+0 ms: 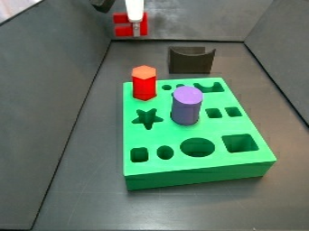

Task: Pick up the double-square object. Move up. Rotate the double-square object. Place the double-square object on the fixture. Regrasp the double-square object. Move to above the board. Insert the double-square object.
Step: Rotate the double-square object.

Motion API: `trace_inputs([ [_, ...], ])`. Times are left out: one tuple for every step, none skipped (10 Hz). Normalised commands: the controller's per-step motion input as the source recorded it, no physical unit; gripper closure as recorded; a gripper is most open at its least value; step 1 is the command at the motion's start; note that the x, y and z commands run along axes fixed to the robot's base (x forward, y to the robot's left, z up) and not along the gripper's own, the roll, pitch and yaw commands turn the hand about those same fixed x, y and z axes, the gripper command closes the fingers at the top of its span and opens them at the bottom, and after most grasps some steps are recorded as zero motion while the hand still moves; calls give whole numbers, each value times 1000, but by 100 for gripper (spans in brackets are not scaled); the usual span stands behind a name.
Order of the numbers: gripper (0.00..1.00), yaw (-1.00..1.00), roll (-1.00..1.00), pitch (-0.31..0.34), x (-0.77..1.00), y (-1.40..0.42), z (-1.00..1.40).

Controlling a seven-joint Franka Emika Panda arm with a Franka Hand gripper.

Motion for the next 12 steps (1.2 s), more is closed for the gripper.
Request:
trace_inputs([
  [100,19,14,33,143,-951,644],
  [100,21,41,39,45,-668,476],
  [100,22,54,39,7,-461,330],
  [100,22,61,41,-11,-253,177],
  [100,-1000,0,0,0,0,0],
  [100,-1000,-1,1,20,32,-28],
  [100,-1000,-4,0,18,32,-21],
  [100,-1000,-4,0,18,28,-21],
  [100,-1000,-4,0,17,27,-21],
  [100,-1000,-4,1,16,25,-21],
  [100,-1000,-4,1,16,25,-21],
  [100,-1000,-5,1,16,24,-22],
])
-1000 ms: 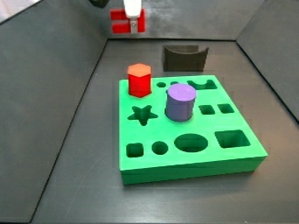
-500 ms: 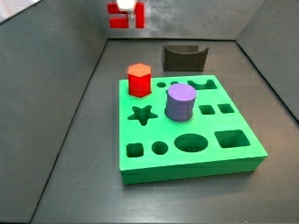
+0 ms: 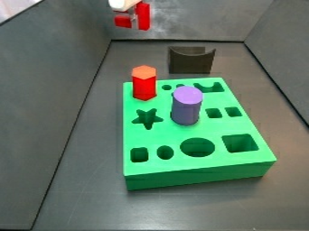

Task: Pick up the double-square object. Move up. Rotate the double-square object. Place the double-square object on the fixture. Regrasp the double-square object. Move to above the board. Insert the double-square object.
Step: Rotate the double-square object.

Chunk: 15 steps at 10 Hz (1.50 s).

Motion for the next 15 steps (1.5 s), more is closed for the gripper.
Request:
trace_inputs([
  [100,-1000,-5,1,16,23,-22],
  [100,-1000,-5,1,15,24,-22],
  [100,-1000,-6,1,15,23,-22],
  [100,-1000,-6,1,15,23,-22],
  [100,-1000,-6,1,15,23,-22],
  [100,-1000,-7,2,15,23,-22],
  [100,-1000,-8,2,15,23,-22],
  [100,-1000,-9,2,15,23,-22],
  [100,-1000,-9,2,14,23,-22],
  [100,-1000,-11,3,14,23,-22],
  [100,-1000,-12,3,14,23,-21],
  [100,-1000,-15,4,14,23,-21],
  [100,-1000,-16,4,14,23,-21],
  [100,-1000,-21,5,14,23,-21],
  [100,-892,-24,6,14,23,-21],
])
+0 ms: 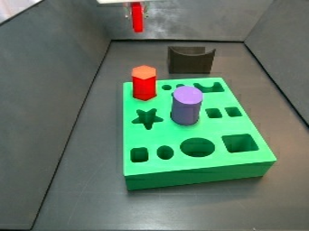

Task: Pick up the double-square object. Move up. Rotate the double-square object. Place the double-square object on the fixture. Regrasp the double-square object. Move to above the board. Insert the double-square object.
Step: Rotate the double-square object.

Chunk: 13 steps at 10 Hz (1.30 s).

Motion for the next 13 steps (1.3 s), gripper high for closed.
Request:
trace_inputs([
  [100,-563,-24,6,14,23,-21],
  [100,-373,-24,6,15,23,-21],
  [100,-215,-24,6,15,23,-20],
  [100,0,0,0,0,0,-1000],
  [100,49,3,-9,6,2,-1000],
  [100,47,22,-23,16,10,-1000],
  [100,37,38,-21,21,12,-1000],
  [100,27,54,-16,27,15,-1000],
  [100,19,69,-8,35,19,-1000],
  [100,4,93,6,43,21,-803],
  [100,-1,102,9,43,20,-713],
  [100,-9,118,10,40,17,-542],
  [100,-13,132,6,38,13,-379],
])
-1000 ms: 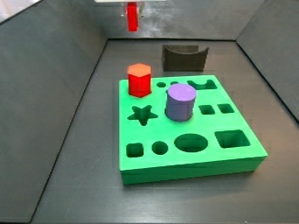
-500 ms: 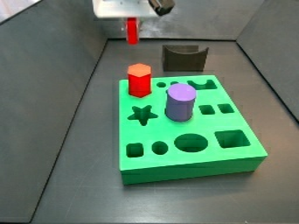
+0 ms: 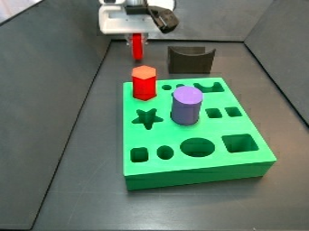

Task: Pick up the double-square object. Move up. Rotate the double-square object. Place the double-square object on the fixture. Regrasp the double-square object. Move to above the board. Insert the double-square object.
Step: Rotate the double-square object.

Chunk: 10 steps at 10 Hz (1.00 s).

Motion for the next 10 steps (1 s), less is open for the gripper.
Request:
trace_inputs([
  [100,-14,142,5,32,12,-263],
  [100,-12,148,1,34,11,-187],
  [0,0,0,0,0,0,0],
  [0,0,0,0,0,0,1000],
  [0,1,-7,18,-12,-3,1000],
  [0,3,-21,36,-16,-5,1000],
  [0,4,-38,54,-11,-2,1000],
  [0,6,-55,62,-10,-4,1000],
  [0,9,-73,52,-15,-6,1000],
  [0,11,-88,47,-21,-7,1000],
])
